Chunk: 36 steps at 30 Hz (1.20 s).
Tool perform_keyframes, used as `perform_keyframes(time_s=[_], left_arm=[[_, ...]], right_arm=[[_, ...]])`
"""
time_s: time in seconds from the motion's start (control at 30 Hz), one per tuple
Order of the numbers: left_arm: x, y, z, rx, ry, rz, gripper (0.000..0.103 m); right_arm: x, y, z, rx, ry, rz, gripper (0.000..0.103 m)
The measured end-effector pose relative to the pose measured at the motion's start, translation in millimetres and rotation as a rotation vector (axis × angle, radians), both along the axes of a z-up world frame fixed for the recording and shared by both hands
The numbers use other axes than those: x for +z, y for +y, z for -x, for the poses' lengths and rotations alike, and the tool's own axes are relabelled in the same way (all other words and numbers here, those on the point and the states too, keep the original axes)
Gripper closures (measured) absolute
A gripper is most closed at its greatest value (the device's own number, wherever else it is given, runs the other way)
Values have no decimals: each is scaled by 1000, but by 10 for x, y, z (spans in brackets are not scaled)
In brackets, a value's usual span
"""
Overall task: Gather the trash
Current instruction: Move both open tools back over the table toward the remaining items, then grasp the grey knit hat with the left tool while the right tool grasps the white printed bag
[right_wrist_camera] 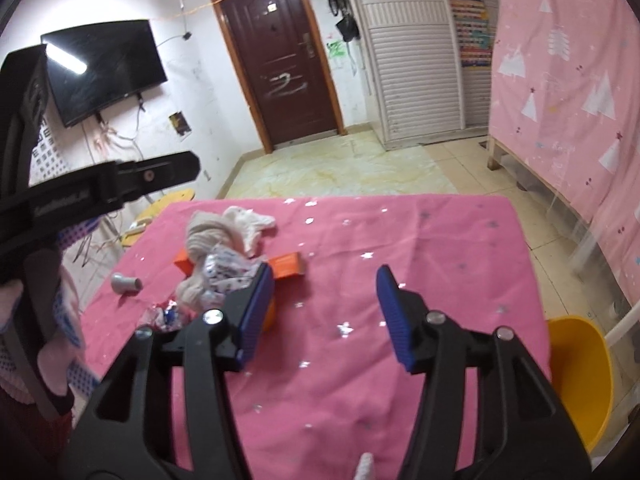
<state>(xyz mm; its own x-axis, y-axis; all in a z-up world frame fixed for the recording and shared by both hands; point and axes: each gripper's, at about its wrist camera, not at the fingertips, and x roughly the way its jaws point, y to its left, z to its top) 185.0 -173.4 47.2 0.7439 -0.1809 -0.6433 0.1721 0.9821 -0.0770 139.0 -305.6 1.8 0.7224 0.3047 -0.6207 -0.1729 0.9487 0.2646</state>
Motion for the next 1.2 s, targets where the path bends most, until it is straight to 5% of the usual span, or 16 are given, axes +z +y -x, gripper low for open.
perform_keyframes(time_s=[0.4, 0.93, 1.07, 1.2], left_arm=[[-358, 393, -322, 63, 90, -8, 35], [-792, 269, -548, 18, 184, 1, 35], [-791, 225, -513, -4, 174, 6, 52], [-770, 183, -486, -12, 164, 3, 56]], right_arm=[[-101, 364, -140, 104, 36, -5, 38], [-218, 626, -309, 178, 65, 30, 28], [-241, 681, -334, 184, 67, 43, 28], [-251, 705, -329, 183, 68, 58, 28]])
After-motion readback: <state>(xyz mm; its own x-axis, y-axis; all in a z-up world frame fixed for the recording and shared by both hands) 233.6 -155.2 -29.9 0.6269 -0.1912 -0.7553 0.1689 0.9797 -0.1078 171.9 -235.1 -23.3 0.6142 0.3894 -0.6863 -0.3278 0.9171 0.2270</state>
